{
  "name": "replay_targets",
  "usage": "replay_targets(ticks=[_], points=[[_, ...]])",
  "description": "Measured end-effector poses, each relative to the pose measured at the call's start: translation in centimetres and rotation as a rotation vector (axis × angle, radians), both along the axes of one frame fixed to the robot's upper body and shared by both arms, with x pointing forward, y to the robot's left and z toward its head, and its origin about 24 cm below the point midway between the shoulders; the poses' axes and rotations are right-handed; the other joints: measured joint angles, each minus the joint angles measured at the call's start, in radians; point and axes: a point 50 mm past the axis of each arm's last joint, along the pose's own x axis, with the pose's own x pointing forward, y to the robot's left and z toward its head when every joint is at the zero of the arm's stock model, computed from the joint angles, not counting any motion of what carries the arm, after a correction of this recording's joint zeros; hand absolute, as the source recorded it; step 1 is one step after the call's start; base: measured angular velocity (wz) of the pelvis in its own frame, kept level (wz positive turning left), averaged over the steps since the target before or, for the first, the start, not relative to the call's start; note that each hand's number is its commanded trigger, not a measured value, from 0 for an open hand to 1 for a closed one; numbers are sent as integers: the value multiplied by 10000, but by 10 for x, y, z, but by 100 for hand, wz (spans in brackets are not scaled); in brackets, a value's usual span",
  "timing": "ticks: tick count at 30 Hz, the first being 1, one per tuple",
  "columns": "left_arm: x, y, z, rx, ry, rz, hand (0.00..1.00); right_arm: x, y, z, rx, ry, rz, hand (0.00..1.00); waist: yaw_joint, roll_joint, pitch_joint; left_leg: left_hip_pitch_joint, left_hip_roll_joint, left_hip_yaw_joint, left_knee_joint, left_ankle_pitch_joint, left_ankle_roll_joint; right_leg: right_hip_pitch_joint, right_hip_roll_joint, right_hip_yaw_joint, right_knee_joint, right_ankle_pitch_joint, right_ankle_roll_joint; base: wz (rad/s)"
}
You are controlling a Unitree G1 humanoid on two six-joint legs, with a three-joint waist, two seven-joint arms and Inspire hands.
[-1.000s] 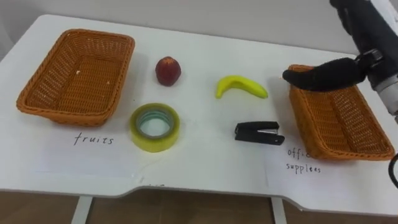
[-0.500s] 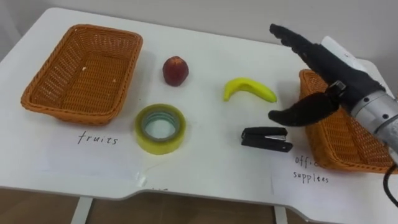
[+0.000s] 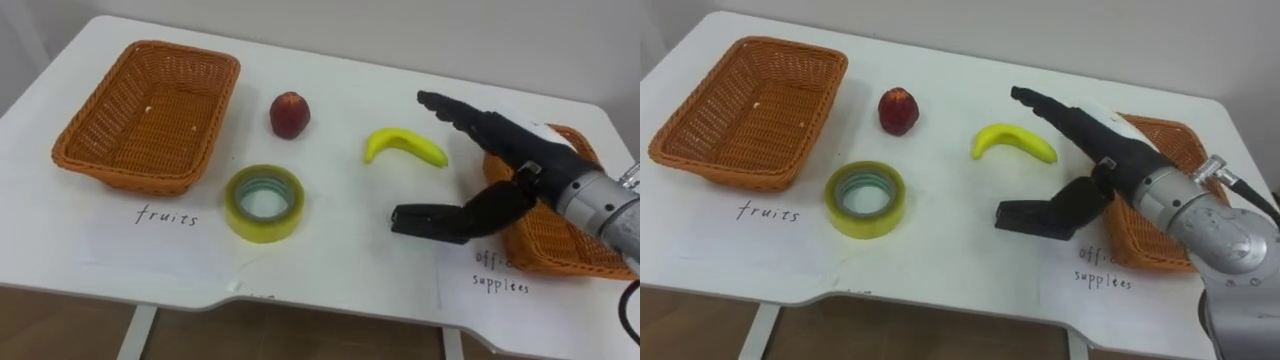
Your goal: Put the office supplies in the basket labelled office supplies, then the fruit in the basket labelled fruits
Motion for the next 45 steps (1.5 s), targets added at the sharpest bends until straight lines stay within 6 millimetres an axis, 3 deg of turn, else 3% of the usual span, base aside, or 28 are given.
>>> replay_targets(ticks=[6, 16, 30, 37, 45], points=[[4, 1, 1, -5, -105, -144, 0, 0, 2, -16, -103, 1018, 388, 0, 2, -67, -45, 16, -6, -30, 22, 1, 1, 51, -6, 1, -4, 0, -1, 3], [8, 1, 2, -111, -192, -231, 0, 0, -1, -22, -471, 1299, 248, 0, 70, 48, 74, 25, -2, -34, -24, 1, 1, 64, -5, -17, -17, 0, 0, 1], [27, -5, 5, -326, -775, -684, 0, -5, 9, -40, -1131, 1861, 320, 0, 275, 10, -2, 38, -7, -31, 5, 2, 1, 14, -12, 26, -12, 0, 0, -1], [33, -13, 5, -499, -1066, -961, 0, -4, 7, -48, -1593, 1861, -190, 0, 243, 169, 35, 22, -7, -39, 17, 4, 1, 18, -11, 43, -12, 0, 1, 0], [33, -15, 5, -441, -1018, -1106, 0, -4, 4, -53, -2440, 1899, -655, 0, 248, 194, 44, -12, -7, -40, 25, 4, 1, 11, -8, 10, 3, 0, 0, 0]])
